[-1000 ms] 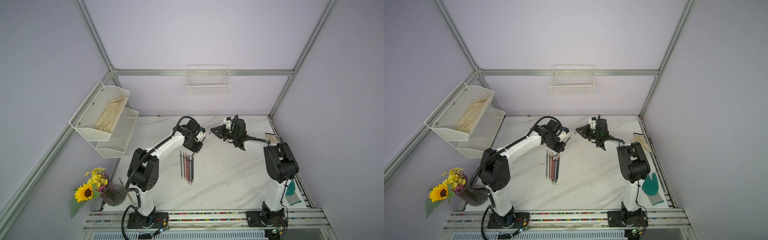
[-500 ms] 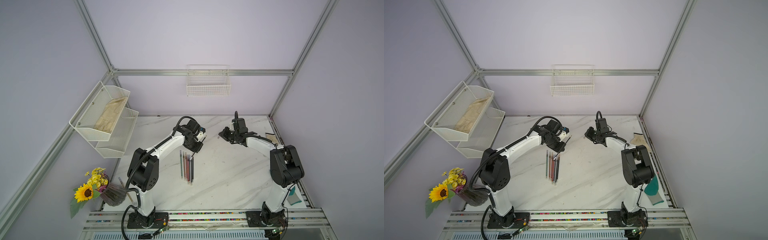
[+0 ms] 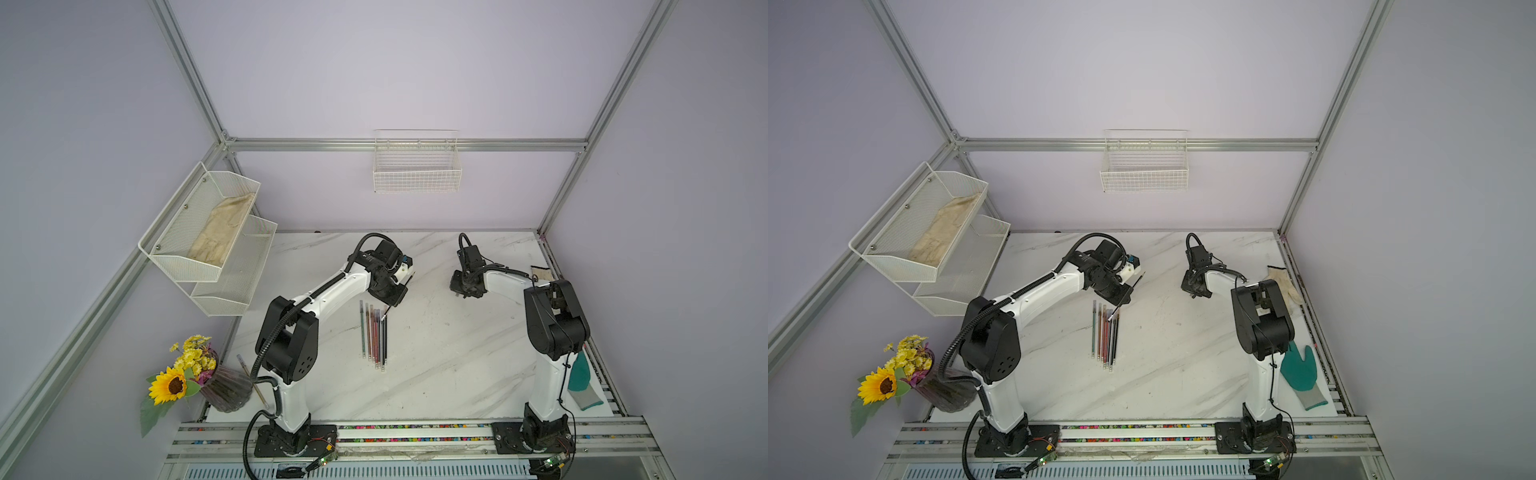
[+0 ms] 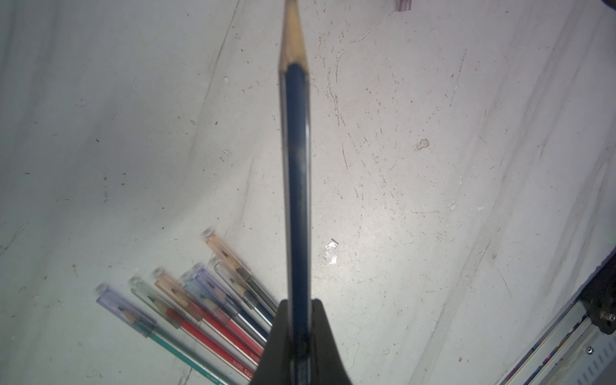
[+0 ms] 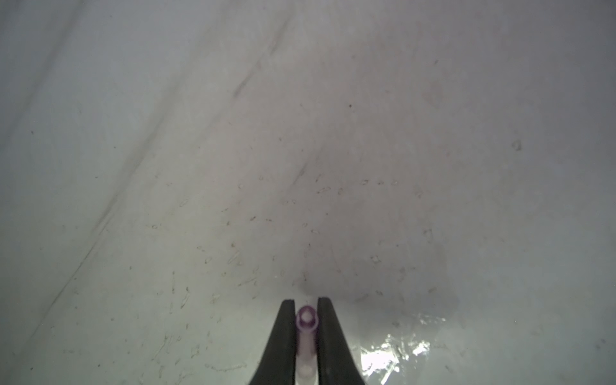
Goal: Remove the protective cover of the pencils
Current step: Place the protective sleeve at the center of the board.
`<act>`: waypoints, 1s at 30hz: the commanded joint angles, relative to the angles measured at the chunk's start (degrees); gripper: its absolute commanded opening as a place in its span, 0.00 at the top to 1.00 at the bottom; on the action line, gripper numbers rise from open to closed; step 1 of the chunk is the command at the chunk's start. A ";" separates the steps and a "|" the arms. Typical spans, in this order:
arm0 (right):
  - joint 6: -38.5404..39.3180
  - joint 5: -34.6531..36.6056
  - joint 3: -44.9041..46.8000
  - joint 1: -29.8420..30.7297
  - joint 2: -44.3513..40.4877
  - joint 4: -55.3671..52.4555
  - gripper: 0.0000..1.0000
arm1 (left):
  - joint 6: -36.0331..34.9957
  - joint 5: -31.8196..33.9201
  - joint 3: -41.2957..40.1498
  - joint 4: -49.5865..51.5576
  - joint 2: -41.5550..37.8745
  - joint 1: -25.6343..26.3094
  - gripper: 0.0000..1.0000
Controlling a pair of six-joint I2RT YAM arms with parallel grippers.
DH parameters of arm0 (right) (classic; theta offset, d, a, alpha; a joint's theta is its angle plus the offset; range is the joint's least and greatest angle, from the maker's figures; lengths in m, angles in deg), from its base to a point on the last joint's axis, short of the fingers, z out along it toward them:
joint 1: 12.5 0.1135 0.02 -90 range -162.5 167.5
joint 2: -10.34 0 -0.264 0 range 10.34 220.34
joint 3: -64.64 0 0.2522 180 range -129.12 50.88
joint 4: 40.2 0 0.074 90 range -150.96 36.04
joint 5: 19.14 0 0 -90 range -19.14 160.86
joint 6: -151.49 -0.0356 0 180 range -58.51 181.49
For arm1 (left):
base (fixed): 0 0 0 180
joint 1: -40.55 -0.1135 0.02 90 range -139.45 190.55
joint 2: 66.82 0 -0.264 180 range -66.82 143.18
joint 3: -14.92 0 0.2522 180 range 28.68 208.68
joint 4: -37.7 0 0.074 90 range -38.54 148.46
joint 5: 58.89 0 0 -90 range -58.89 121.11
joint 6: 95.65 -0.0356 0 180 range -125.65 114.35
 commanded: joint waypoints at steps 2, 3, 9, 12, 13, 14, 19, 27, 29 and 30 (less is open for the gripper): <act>0.98 2.42 -0.63 0.02 1.84 -2.13 0.89 | -1.37 0.18 4.38 0.40 -1.54 0.49 1.00; 0.85 2.36 -0.79 0.00 2.15 -2.09 0.88 | -1.37 0.18 4.38 0.42 -1.58 0.46 1.00; 1.16 2.41 -1.82 0.06 4.00 -2.09 0.78 | -1.41 0.50 4.38 0.44 -1.54 0.55 1.00; 1.26 2.93 -2.67 0.05 4.97 -2.35 0.77 | -1.46 0.60 4.34 0.50 -1.57 0.63 1.00; 1.20 3.03 -2.94 -0.01 5.24 -2.43 0.77 | -1.46 0.63 4.33 0.50 -1.56 0.57 1.00; 1.12 2.95 -3.29 -0.01 5.48 -2.55 0.76 | -1.46 0.68 4.38 0.54 -1.58 0.58 1.00; 0.83 2.94 -3.67 0.03 5.74 -2.44 0.76 | -1.55 0.85 4.38 0.59 -1.44 0.59 1.00; 0.65 3.53 -3.73 -0.02 5.38 -2.44 0.72 | -1.46 0.94 4.44 0.58 -1.38 0.67 1.00; 0.65 3.81 -4.21 0.03 5.26 -2.59 0.70 | -1.42 0.94 4.39 0.59 -1.41 0.65 1.00; 0.78 3.84 -4.74 0.03 5.19 -2.68 0.68 | -1.37 0.87 4.37 0.59 -1.29 0.72 1.00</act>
